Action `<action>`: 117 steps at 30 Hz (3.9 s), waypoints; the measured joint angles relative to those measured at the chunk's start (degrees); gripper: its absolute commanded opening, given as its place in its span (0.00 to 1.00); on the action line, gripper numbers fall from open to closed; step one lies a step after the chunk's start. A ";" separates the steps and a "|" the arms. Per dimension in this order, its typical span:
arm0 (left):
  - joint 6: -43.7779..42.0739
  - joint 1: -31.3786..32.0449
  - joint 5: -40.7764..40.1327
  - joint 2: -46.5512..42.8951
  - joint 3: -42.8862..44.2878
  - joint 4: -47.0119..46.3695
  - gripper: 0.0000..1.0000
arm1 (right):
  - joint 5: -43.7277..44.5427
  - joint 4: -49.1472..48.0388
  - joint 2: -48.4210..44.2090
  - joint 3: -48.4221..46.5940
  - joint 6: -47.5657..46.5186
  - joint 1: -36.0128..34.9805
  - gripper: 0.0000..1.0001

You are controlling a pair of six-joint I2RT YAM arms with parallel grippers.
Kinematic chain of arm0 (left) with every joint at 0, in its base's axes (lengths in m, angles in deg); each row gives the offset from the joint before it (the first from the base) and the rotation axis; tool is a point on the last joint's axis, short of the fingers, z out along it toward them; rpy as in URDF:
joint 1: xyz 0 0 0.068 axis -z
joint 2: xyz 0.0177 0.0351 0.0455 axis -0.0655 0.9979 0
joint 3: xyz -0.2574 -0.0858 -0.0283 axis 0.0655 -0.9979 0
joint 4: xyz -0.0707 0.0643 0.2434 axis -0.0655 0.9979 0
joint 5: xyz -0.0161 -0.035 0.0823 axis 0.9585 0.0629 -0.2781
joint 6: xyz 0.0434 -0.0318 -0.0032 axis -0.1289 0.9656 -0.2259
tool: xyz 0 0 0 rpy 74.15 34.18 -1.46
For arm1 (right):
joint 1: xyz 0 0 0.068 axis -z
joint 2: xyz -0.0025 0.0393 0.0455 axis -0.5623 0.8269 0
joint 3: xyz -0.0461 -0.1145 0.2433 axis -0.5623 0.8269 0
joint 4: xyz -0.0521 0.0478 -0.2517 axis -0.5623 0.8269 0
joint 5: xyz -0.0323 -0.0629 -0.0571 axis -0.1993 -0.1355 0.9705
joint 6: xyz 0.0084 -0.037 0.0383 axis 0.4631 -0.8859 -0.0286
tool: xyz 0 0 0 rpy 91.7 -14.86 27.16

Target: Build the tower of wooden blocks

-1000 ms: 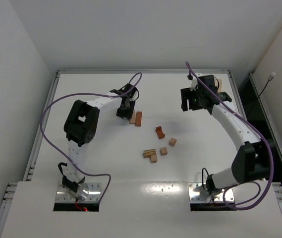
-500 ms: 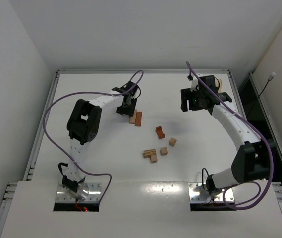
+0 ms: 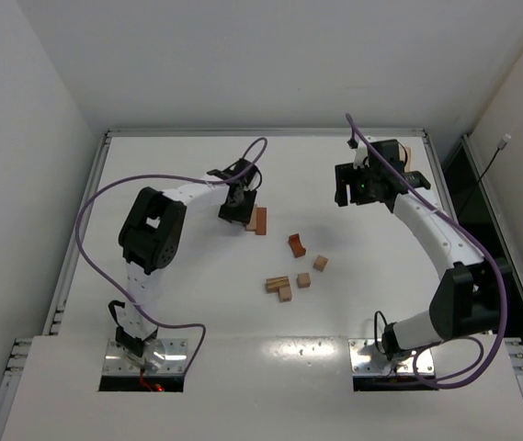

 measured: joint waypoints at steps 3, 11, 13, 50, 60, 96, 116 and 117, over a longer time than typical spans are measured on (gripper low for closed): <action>0.20 0.61 0.81 -0.28 -0.44 -0.04 0.41 | 0.00 -0.07 0.00 0.00 0.04 -0.02 0.63; 0.22 1.53 1.29 -0.48 -0.70 0.07 0.41 | -0.04 -0.44 0.00 0.00 0.20 -0.02 0.65; 0.24 1.53 1.40 -0.96 -1.40 -0.11 0.42 | -0.17 -0.44 0.00 0.00 0.20 -0.02 0.65; -37.92 -9.62 16.87 15.63 31.02 9.57 0.07 | -6.03 -1.97 0.00 2.12 0.00 -0.02 0.65; -46.82 -8.81 20.13 15.76 31.10 12.76 0.07 | -6.60 -2.12 0.00 2.16 0.00 -0.04 0.65; -38.73 -6.21 20.04 14.80 24.39 4.52 0.00 | -7.50 -3.32 0.00 2.86 -0.24 -0.42 0.65; -15.15 0.02 7.67 -5.73 -0.61 -2.60 0.00 | -7.21 -3.39 1.75 2.84 -0.26 -0.46 0.65; -14.10 0.15 7.02 -5.20 -0.50 -2.40 0.00 | -7.19 -3.41 1.75 2.84 -0.26 -0.46 0.65</action>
